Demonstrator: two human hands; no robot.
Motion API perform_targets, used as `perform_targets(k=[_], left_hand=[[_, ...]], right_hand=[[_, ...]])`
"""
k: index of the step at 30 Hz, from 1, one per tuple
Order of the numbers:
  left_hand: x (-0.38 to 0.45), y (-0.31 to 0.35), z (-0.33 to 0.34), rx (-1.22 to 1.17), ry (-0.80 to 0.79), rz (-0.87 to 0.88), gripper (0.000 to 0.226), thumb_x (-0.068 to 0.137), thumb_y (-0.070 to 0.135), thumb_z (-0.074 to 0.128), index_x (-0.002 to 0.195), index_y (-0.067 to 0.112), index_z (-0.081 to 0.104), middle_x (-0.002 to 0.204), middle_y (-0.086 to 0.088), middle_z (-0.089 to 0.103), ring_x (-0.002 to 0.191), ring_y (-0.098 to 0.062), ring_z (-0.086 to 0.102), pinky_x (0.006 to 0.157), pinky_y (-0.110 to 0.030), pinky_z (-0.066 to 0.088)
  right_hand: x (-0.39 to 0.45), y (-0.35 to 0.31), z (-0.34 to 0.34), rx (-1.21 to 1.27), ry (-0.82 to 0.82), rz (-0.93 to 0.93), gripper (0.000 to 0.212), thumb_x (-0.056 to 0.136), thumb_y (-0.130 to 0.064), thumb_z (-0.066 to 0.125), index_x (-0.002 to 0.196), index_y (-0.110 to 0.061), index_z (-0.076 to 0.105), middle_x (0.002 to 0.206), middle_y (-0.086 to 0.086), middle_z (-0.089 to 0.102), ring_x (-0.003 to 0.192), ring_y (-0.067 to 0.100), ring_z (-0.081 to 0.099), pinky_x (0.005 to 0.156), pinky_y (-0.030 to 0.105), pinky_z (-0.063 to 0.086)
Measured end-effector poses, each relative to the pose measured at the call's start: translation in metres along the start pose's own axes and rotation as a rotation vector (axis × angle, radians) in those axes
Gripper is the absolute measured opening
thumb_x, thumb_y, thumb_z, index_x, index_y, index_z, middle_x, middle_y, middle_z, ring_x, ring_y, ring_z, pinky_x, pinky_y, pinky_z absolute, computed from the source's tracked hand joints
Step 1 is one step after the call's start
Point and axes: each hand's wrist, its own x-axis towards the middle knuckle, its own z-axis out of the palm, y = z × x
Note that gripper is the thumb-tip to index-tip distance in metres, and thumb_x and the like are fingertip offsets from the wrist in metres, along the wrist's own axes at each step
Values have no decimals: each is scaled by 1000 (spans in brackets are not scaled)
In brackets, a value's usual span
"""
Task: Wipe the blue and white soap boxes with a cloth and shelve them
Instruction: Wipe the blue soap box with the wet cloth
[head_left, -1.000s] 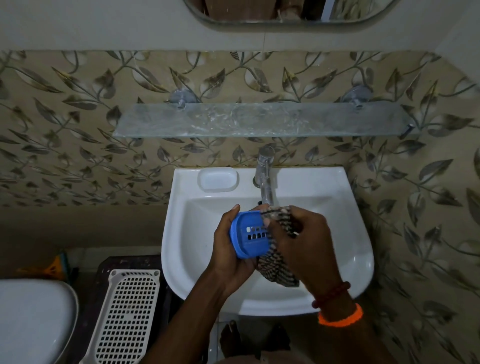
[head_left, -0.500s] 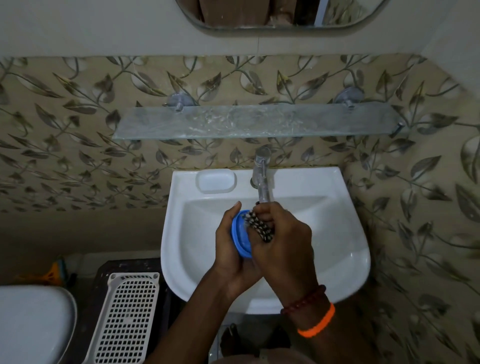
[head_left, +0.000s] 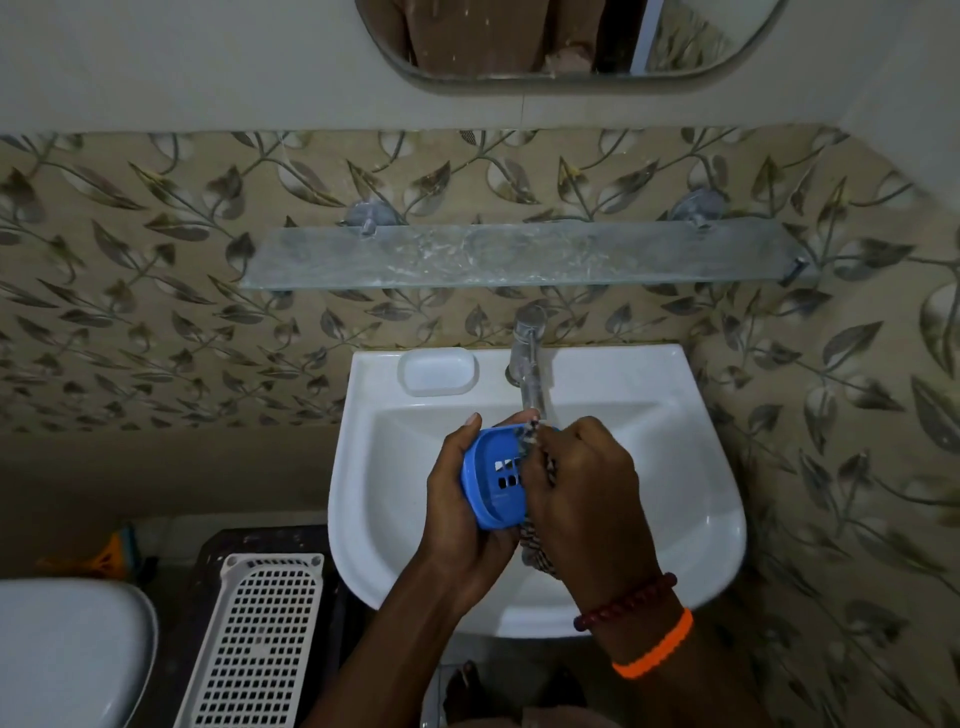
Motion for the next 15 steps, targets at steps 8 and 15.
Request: perform_targets(k=[8,15], left_hand=[[-1,4,1,76,19,-7,65,96,52,48,138,6,64,124,-18,69,110,-27,69,104,-37,51],[-7,18,-4,27,-11,-131,69,83,54,65,132,5,69,141,-24,62,126,-34,56,123,-47,32]], right_hand=[[0,-19,-8,178,-119,-160,8,85,4,70,90,1,76,89,15,71,84,16,65,88,22,53],[-3,2,-14,103,-291,-275,16,92,-12,67,104,-3,74,99,10,71,90,15,68,88,27,57]])
